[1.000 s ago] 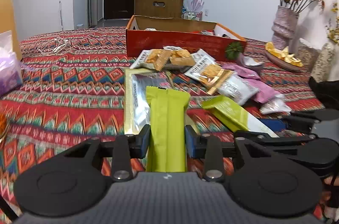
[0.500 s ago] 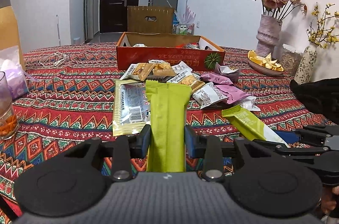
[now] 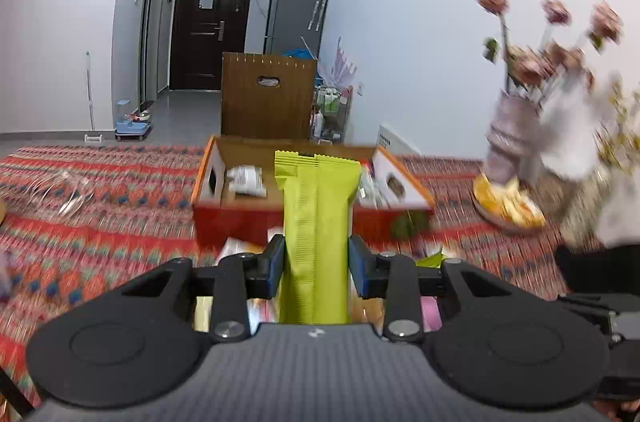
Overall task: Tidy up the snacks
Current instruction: 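Lower both packets into the orange box and open both tools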
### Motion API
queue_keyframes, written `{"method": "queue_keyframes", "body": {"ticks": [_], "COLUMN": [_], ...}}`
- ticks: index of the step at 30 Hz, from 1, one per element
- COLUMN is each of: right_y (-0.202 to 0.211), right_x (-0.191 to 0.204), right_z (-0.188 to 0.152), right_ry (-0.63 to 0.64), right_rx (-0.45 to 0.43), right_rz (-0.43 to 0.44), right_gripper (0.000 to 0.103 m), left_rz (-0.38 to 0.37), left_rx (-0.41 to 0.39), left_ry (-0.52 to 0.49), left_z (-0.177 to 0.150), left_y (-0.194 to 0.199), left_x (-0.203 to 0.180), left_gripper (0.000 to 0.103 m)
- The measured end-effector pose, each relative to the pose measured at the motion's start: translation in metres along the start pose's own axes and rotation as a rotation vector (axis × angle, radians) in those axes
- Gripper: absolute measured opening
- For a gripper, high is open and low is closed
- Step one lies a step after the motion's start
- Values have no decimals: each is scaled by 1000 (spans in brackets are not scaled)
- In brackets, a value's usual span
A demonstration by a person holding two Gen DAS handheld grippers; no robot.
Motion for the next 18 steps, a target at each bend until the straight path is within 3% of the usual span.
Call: {"method": "queue_keyframes", "body": {"ticks": [4,9,13,16,18], "right_y": [-52,-145,-228,-285,-311], "right_x": [-39,-98,-135,-154,-161], "right_z": [52,105,121,117,109], "right_ry": [-17,-151,-293,-336,-354], "right_rx": [-2,62,173,268,320], "right_rz": [-7,-4,1,-79,-130], "right_gripper": [36,36,36,36,42], "left_rz": [-3,-4,57,86,117], "left_rx": [41,175,271,366,411], "left_ry": [9,57,91,120,146], "left_z": [49,85,91,80,70], "left_y": [-71,-176,-250,-297,-318], "left_x": [2,13,30,43,54], "left_gripper": [34,34,34,34,35]}}
Point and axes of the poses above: each gripper's, at about its wrist camera, not at the fingertips, and y roughly against the way its jaws point, x to its left, z to its top, the point moved 10 cm from there along -y, roughly the way its jaws point, and after that the axes turned 10 degrees about y, right-handed, at the moved point
